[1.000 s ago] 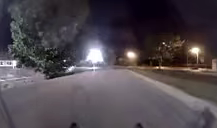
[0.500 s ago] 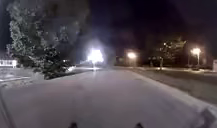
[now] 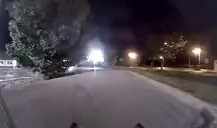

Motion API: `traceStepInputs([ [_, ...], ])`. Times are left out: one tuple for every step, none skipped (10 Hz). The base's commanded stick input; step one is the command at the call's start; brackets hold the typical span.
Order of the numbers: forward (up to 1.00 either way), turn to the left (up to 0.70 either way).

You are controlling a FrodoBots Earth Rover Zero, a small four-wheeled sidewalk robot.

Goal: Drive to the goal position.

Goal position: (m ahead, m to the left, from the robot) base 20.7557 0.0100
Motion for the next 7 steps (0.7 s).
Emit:
traceStepInputs([
  [0.50,0.00],
  [0.50,0.00],
  [0.50,0.00],
  [0.50,0.00],
  [0.50,0.00],
  [0.50,0.00],
  [0.50,0.00],
])
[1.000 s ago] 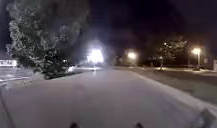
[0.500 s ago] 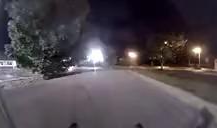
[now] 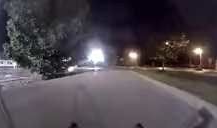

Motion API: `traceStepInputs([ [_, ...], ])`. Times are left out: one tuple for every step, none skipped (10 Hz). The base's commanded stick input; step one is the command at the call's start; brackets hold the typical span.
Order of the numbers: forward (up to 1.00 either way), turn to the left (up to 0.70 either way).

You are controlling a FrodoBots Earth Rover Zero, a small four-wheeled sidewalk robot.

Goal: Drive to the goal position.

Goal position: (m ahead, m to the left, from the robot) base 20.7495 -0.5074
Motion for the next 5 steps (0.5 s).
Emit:
traceStepInputs([
  [0.50,0.00],
  [0.50,0.00],
  [0.50,0.00],
  [0.50,0.00],
  [0.50,0.00],
])
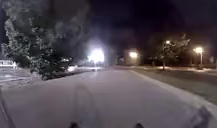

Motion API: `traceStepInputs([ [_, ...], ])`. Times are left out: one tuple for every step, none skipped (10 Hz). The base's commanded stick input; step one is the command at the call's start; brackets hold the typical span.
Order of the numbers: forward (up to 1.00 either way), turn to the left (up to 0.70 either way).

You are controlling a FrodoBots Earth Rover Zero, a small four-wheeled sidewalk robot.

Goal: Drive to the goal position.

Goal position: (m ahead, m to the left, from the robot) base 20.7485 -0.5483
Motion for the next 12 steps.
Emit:
traceStepInputs([
  [0.50,0.00],
  [0.50,0.00],
  [0.50,0.00],
  [0.50,0.00],
  [0.50,0.00],
  [0.50,0.00],
  [0.50,0.00],
  [0.50,0.00],
  [0.50,0.00],
  [0.50,0.00],
  [0.50,0.00],
  [0.50,0.00],
])
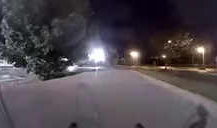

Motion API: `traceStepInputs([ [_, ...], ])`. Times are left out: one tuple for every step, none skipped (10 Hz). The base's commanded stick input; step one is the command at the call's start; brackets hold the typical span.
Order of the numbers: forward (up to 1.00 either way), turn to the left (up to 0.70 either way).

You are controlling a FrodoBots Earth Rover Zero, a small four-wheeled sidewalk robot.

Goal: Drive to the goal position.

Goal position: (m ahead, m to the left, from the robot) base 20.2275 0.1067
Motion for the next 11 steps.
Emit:
traceStepInputs([
  [0.50,0.00],
  [0.50,0.00],
  [0.50,0.00],
  [0.50,0.00],
  [0.50,0.00],
  [0.50,0.00],
  [0.50,0.00],
  [0.50,0.00],
  [0.50,0.00],
  [0.50,0.00],
  [0.50,-0.34],
])
